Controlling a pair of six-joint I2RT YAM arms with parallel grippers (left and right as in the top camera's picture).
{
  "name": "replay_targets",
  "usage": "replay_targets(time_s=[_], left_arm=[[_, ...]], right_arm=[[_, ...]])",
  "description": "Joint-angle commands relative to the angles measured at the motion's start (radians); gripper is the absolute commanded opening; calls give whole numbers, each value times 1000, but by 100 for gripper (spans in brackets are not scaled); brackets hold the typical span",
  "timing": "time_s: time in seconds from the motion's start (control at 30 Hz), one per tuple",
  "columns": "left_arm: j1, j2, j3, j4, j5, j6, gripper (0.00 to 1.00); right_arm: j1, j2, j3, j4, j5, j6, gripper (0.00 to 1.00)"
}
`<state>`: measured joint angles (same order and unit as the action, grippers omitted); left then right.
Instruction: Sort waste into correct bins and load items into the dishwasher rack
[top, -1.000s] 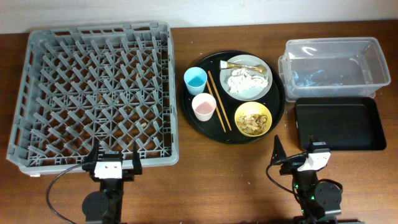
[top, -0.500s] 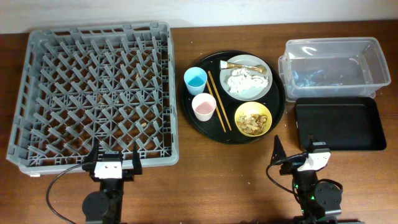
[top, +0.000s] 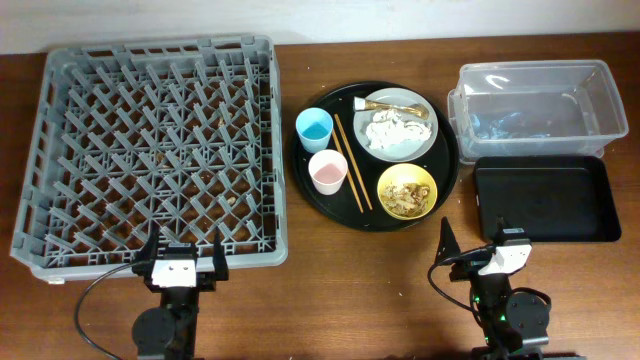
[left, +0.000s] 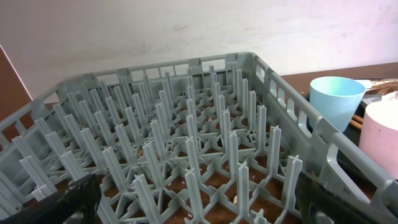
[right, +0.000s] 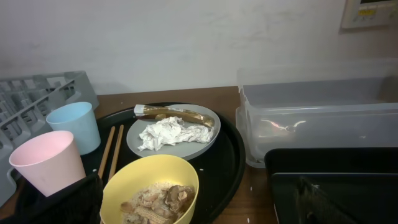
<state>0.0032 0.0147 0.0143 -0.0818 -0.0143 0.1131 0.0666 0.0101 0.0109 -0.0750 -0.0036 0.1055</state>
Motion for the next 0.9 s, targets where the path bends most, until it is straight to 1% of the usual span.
replay_targets(time_s=[0.0, 0.47, 0.6, 0.7, 0.73, 0.87], left_arm=[[0, -6, -5, -2, 11, 16, 99], [0, -6, -5, -1, -7, 16, 99], [0, -6, -5, 55, -4, 16, 99], [0, -6, 4, 142, 0, 16, 99], [0, -6, 16, 154, 1, 16, 99], [0, 14, 97, 148, 1, 16, 99]], right_arm=[[5, -6, -5, -6, 8, 3, 98], [5, -6, -5, -5, 8, 3, 98], [5, -6, 6, 13, -31, 2, 98], [5, -5, 60, 18, -60, -5, 98], [5, -2, 83, 18, -75, -31, 98], [5, 24, 208, -23, -91, -116, 98]])
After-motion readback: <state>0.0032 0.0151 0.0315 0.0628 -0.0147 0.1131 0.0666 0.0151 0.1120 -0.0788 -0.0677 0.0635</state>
